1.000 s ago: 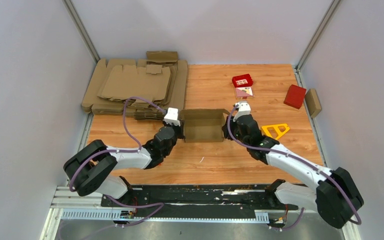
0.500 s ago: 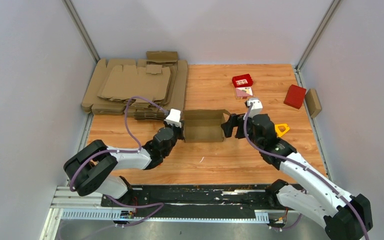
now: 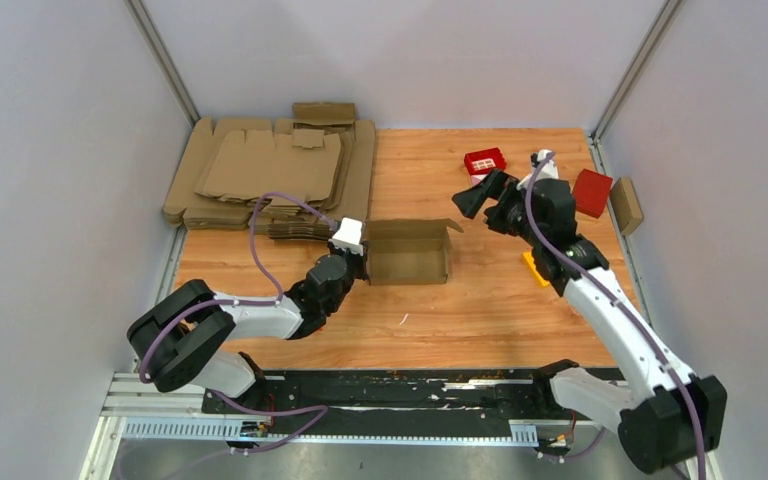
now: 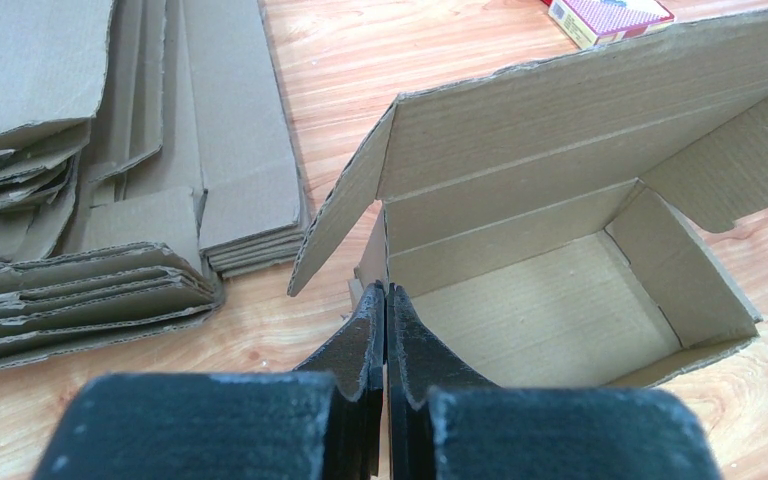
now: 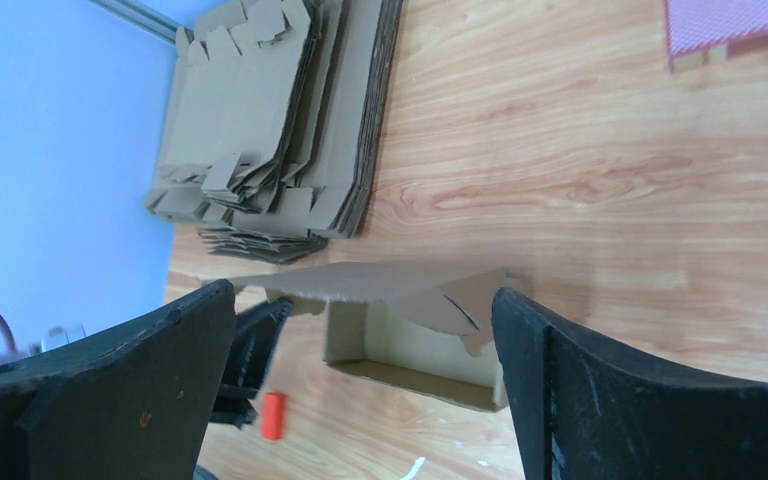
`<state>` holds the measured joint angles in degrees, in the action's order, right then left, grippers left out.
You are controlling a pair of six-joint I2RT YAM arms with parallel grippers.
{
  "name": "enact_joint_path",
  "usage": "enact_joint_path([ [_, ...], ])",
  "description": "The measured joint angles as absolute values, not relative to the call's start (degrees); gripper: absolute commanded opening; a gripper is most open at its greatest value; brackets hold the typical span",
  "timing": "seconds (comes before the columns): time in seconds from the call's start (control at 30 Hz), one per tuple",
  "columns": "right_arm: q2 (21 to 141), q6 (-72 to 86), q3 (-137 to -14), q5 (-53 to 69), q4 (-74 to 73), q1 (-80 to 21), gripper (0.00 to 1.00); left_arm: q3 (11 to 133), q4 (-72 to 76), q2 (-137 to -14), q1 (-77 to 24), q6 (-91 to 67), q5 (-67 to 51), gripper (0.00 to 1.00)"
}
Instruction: Fold the paper box
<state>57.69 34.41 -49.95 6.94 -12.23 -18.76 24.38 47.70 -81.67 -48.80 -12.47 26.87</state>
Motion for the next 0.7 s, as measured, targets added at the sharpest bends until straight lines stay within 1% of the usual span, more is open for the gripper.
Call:
enact_joint_path([
  [0.13,65.7,41.7,-54.2,8.7,-13.8,-17.9,1.0,24.4,47.7,-81.7,-48.8,-12.4,26.9,0.0],
  [0.27,70.3,46.2,-55.7,9.4,-15.1,-17.8,0.98,24.4,47.7,-81.7,-48.8,-12.5,26.8,0.0],
  [0.5,76.9,47.8,-58.3,10.0,-16.1,-17.8,0.96,24.4,47.7,-81.7,-48.8,-12.5,26.6,0.0],
  [0.7,84.2,48.2,-58.6,16.5,-15.7,-17.3,0.95,24.4,47.7,-81.7,-48.8,-12.5,26.4,0.0],
])
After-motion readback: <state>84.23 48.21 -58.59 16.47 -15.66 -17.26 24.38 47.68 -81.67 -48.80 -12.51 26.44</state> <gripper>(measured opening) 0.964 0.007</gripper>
